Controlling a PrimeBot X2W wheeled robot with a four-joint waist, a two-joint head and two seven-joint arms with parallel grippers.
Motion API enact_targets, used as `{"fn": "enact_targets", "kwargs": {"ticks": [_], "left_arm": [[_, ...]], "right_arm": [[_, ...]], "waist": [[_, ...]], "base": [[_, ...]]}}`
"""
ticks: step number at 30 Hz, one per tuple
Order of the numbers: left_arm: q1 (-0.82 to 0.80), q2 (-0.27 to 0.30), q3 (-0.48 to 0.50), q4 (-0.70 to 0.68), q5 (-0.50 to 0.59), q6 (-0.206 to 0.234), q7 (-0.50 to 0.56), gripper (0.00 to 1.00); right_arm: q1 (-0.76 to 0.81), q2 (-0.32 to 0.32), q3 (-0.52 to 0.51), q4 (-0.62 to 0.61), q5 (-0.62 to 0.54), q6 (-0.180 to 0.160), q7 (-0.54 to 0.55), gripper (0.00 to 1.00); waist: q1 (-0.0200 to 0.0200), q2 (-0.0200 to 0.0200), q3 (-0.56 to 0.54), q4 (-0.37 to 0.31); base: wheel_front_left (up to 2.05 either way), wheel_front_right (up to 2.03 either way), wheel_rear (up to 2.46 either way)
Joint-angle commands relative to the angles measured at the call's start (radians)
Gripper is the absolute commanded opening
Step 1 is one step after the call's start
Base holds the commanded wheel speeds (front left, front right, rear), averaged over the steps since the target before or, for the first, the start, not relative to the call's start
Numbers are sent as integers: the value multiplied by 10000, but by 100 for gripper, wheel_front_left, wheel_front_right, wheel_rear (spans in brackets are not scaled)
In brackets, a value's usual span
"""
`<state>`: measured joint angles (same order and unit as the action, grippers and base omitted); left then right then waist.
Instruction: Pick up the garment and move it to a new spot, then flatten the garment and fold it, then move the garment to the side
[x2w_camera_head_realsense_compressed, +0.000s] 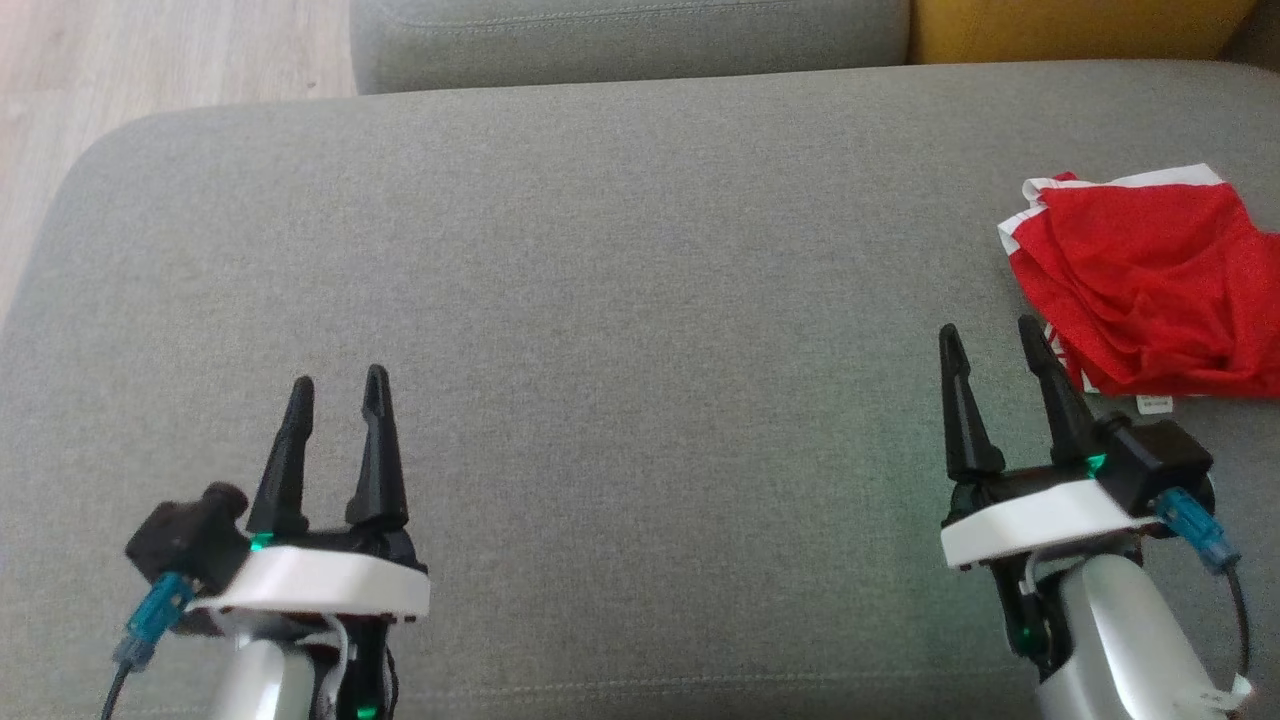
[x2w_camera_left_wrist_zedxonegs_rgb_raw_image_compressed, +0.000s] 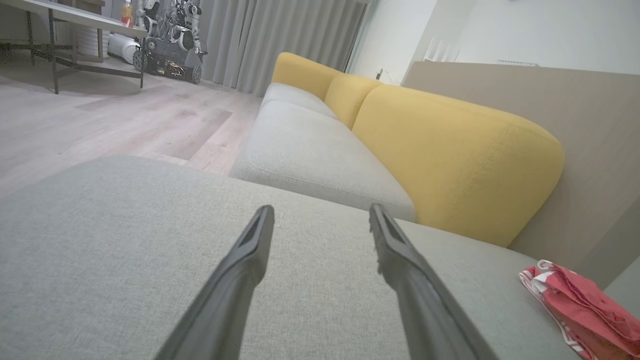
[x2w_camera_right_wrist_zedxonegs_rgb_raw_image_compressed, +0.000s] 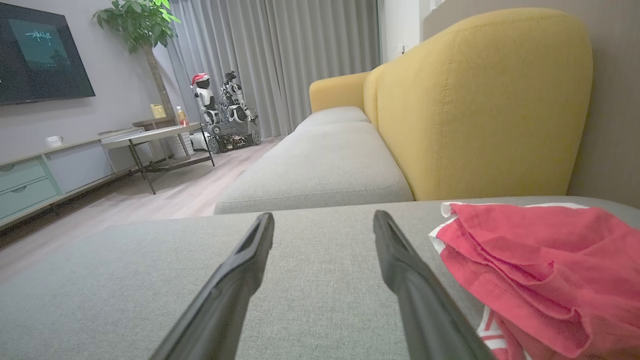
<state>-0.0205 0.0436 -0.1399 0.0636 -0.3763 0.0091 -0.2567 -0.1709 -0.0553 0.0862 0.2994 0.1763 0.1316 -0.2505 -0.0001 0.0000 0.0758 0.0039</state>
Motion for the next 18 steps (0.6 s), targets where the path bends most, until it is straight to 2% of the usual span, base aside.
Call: {"fn": "enact_targets", "kwargs": {"ticks": [1,2,6,18], "left_arm": [[-253,66,416,-381,-88,-31,-51,100],[0,0,22,-1,-101,-16,0,0],[142,-20,-66,546,-188,-12,17,0],[43,64,107,678,-1547,-150,324,0]], "right_arm": [[-290,50,244,-325,74,-9,-111,100],[0,0,6,-1,1,0,-4,0],[204,4,28,467,56,0,20,0],[254,-53,-104,357,1625,-1,336,0]], "waist": [[1,0,-1,-6],[1,0,-1,-5],[1,0,-6,-7],[1,0,-82,-11]], "base": [[0,0,0],[0,0,0],[0,0,0],[0,0,0]]}}
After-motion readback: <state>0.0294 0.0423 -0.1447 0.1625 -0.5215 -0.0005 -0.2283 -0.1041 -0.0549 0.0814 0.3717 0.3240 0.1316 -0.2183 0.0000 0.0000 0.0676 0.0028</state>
